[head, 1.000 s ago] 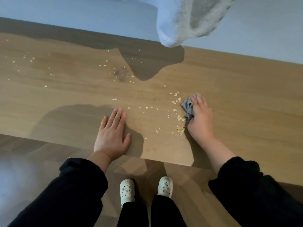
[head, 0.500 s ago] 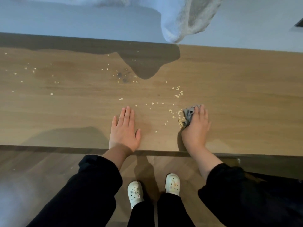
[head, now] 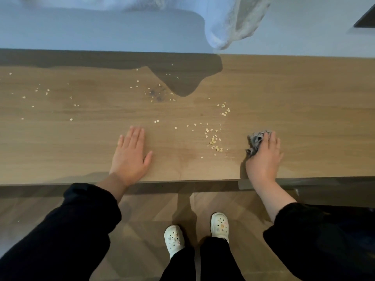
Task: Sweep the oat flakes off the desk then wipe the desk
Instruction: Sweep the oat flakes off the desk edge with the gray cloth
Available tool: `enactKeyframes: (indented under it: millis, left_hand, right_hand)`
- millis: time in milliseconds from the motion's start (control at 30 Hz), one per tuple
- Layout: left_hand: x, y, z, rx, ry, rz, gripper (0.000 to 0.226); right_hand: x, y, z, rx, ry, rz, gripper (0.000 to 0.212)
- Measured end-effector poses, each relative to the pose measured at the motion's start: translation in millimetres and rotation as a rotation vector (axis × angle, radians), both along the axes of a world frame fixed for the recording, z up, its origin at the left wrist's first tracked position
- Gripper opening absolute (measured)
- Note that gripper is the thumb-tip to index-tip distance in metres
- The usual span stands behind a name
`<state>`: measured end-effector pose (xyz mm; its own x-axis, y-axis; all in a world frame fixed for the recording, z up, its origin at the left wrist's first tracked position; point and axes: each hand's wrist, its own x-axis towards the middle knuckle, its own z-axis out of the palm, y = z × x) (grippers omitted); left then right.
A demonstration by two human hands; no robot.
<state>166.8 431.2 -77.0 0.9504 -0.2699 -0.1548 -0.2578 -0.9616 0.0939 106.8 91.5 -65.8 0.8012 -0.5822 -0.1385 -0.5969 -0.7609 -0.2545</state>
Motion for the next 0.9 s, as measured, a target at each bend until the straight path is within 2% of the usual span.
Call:
enactKeyframes:
  millis: [100,233,333,500,600,767,833,900]
  left_hand:
    - [4,2,-8,-0.019,0.027,0.097,0.073]
    - [2,-3,-11,0.018,0.003,0.109,0.073]
    - [3,-1,-12,0.012,-0.005,0.1,0.073]
    - [3,-1,-11,-0.001,-0.003,0.088,0.072]
    - [1,-2,-11,-0.052,-0.012,0.007,0.07]
    - [1,-2,-10,-0.034,-0.01,-0.124,0.069]
    - [1,-5,-8,-0.002,-0.025,-0.213,0.071]
    - [3,-8,-6,0.072,-0.039,-0.339,0.075]
  right_hand:
    - [10,41,-2,0.039,-0.021,-0.068,0.084]
    - [13,76,-5,0.033,-0.033,0.122,0.085]
    - [2,53,-3,-0.009,-0.017,0.211,0.084]
    - [-30,-19,-4,-0.023,-0.085,-0.13,0.073]
    - [-32,-13,-9,-0.03,-0.117,-0.118,0.072]
    - [-39,-12,-7,-0.037,-0.041,0.346,0.075]
    - [-42,-34,-5,-0.061,-0.031,0.302,0.075]
    - [-47,-53,-4,-0.078,-0.018,0.084,0.077]
